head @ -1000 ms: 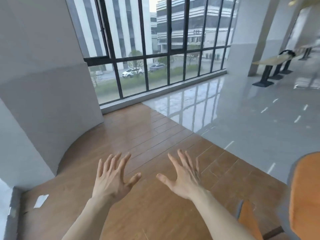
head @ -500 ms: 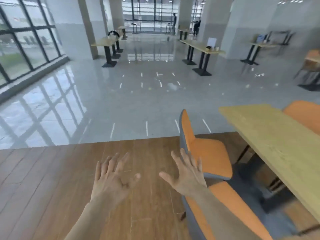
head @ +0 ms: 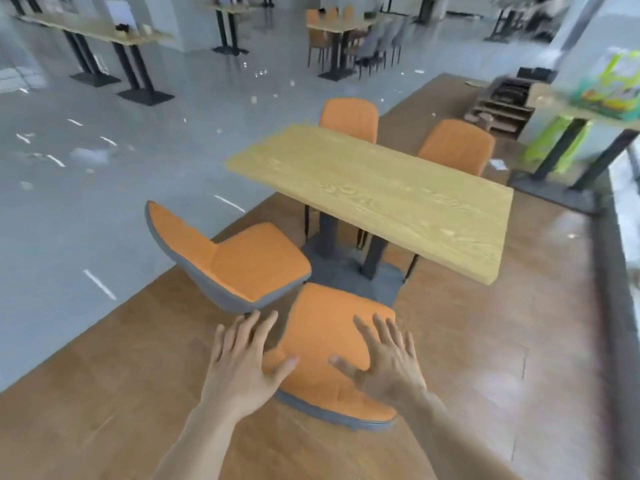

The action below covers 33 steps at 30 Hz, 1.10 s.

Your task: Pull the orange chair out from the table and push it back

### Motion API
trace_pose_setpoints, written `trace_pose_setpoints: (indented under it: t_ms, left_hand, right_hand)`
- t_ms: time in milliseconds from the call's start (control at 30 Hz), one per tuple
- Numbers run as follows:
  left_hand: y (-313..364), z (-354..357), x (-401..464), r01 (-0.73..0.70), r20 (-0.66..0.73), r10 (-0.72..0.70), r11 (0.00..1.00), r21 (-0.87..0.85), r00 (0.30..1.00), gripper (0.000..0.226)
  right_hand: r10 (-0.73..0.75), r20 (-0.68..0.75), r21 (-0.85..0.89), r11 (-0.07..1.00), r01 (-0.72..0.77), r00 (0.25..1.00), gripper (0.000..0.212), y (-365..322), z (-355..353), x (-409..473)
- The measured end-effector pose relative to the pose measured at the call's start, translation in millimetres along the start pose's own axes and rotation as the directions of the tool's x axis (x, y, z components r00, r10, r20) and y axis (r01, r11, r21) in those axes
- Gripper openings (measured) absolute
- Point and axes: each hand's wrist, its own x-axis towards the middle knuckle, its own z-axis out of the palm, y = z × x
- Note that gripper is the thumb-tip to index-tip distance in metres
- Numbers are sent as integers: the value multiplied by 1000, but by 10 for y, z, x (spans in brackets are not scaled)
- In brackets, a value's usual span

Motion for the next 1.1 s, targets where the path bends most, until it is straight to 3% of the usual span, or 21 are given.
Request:
trace_pose_setpoints:
  t_ms: [233, 333, 433, 533, 633, 867, 1100]
  left_hand:
    - [73, 512, 184, -150, 175, 151, 989, -19, 973, 99]
    - [-333, 854, 317, -258, 331, 248, 966, -12, 911, 98]
    - [-316, 909, 257, -285, 340, 288, 957, -62, 895, 102]
    - [-333, 979, 258, -319, 369, 315, 946, -54, 874, 99]
    - [-523, 1139, 295, -354, 344, 347, 934, -44, 873, 93]
    - [-563, 1224, 412, -384, 320, 391, 919, -87, 863, 80]
    - [-384, 1199, 986, -416, 330, 408, 908, -49, 851, 89]
  right_hand:
    - [114, 65, 80, 990, -119, 991, 108, 159, 434, -236]
    - [196, 132, 125, 969, -213, 972, 117, -84, 955, -230]
    - [204, 123, 116, 969, -218, 971, 120, -56, 1093, -329]
    - [223, -20, 36, 974, -222, 975, 108, -87, 1196, -362]
    - [274, -156, 72, 961, -265, 949, 108, -241, 1439, -304]
    - [263, -273, 112, 964, -241, 926, 91, -200, 1586, -245]
    - [283, -323, 127, 959, -255, 903, 90, -18, 1391, 233]
